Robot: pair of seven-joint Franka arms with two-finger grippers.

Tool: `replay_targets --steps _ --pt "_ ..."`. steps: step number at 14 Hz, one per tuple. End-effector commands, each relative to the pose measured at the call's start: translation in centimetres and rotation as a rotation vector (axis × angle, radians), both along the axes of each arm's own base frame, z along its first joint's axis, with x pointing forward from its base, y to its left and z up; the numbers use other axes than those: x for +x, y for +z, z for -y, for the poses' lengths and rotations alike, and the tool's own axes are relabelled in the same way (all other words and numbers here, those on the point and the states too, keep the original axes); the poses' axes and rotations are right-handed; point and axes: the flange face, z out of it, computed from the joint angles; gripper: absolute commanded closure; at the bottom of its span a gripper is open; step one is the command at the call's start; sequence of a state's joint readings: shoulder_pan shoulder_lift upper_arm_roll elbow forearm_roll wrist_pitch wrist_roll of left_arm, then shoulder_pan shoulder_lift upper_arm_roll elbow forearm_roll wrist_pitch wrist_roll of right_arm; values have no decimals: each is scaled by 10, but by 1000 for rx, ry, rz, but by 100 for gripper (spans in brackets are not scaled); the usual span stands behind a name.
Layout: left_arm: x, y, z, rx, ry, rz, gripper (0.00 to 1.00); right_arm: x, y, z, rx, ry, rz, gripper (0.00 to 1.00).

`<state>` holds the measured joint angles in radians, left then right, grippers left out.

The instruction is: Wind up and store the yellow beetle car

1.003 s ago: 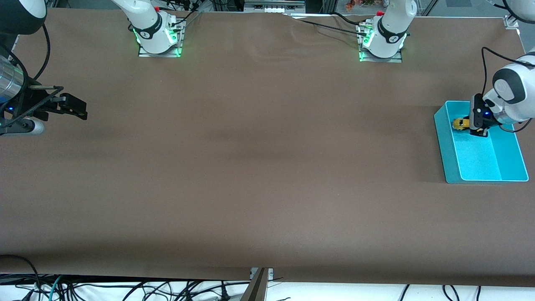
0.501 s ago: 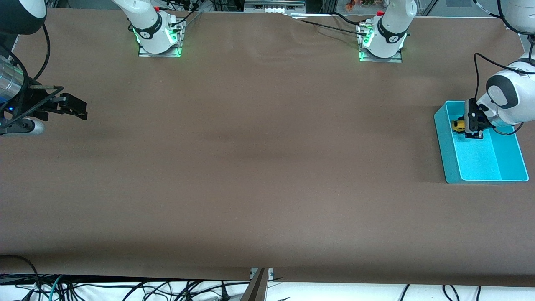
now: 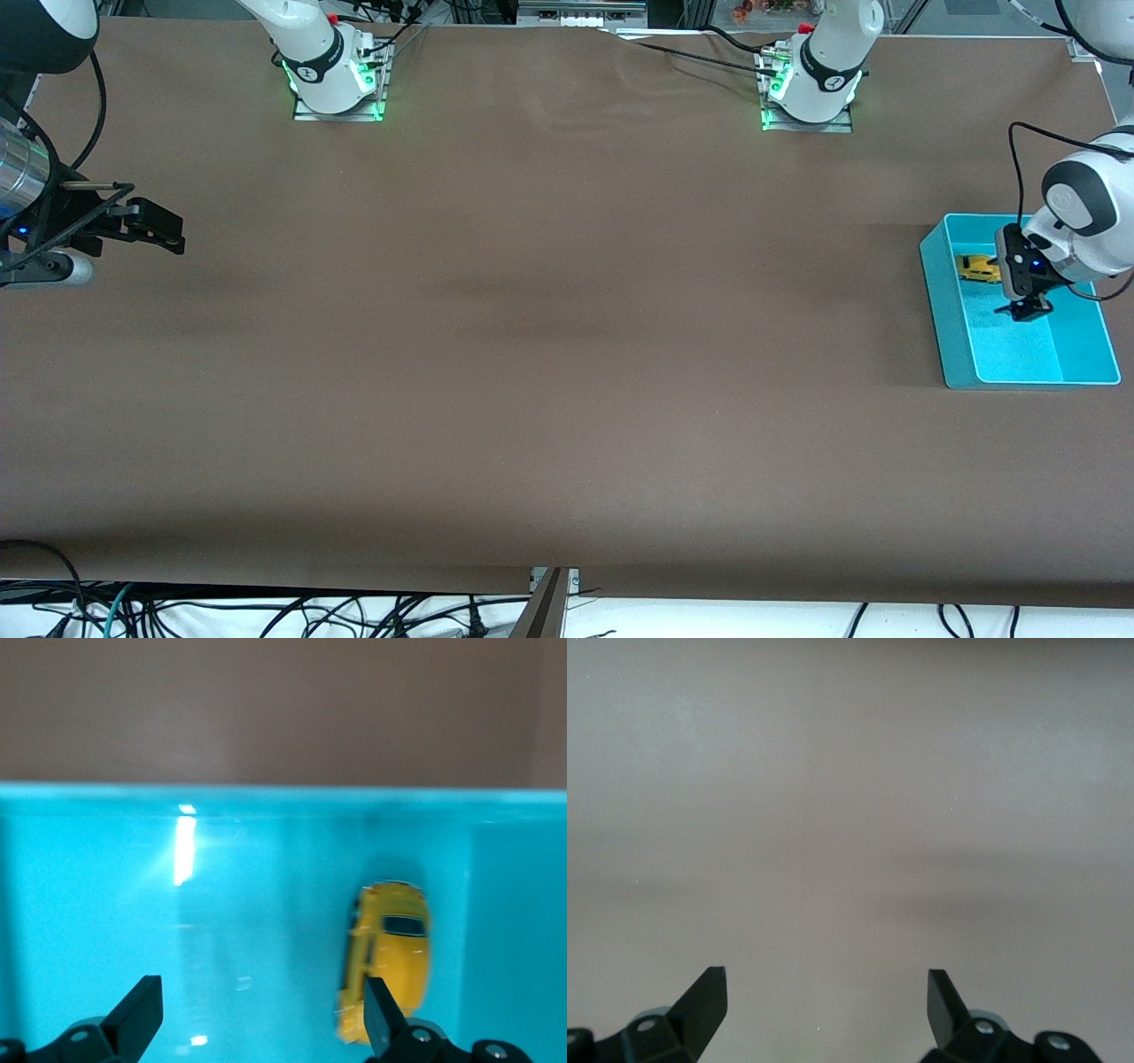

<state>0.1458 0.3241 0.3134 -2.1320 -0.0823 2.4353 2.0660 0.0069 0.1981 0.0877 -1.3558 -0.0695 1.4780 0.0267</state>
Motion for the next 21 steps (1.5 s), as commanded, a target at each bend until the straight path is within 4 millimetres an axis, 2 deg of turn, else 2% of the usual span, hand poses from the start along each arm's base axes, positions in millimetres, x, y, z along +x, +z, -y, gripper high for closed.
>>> replay_targets --steps 1,2,4,6,8,10,13,17,20,21 --pt "15 63 21 -6 -12 92 0 -2 2 -2 4 -5 7 0" --pt "14 78 26 -17 5 104 0 -2 2 -2 4 -5 7 0" --pt "18 102 51 -40 44 109 0 -2 2 -2 5 -2 7 0" --pt "13 128 67 -72 177 105 0 -2 2 -2 4 -5 7 0" --pt "15 144 95 -89 331 97 1 -2 3 -4 5 -2 8 0" --pt "24 156 136 -95 429 106 1 -2 3 -4 5 -2 8 0" --pt "29 179 180 -66 566 124 1 -2 3 -4 5 2 8 0" --pt "34 209 221 12 748 64 1 -3 3 -5 5 2 8 0" --pt "35 213 241 20 850 62 1 -2 3 -4 3 0 9 0" --pt "34 216 254 22 889 61 1 -2 3 -4 3 0 9 0"
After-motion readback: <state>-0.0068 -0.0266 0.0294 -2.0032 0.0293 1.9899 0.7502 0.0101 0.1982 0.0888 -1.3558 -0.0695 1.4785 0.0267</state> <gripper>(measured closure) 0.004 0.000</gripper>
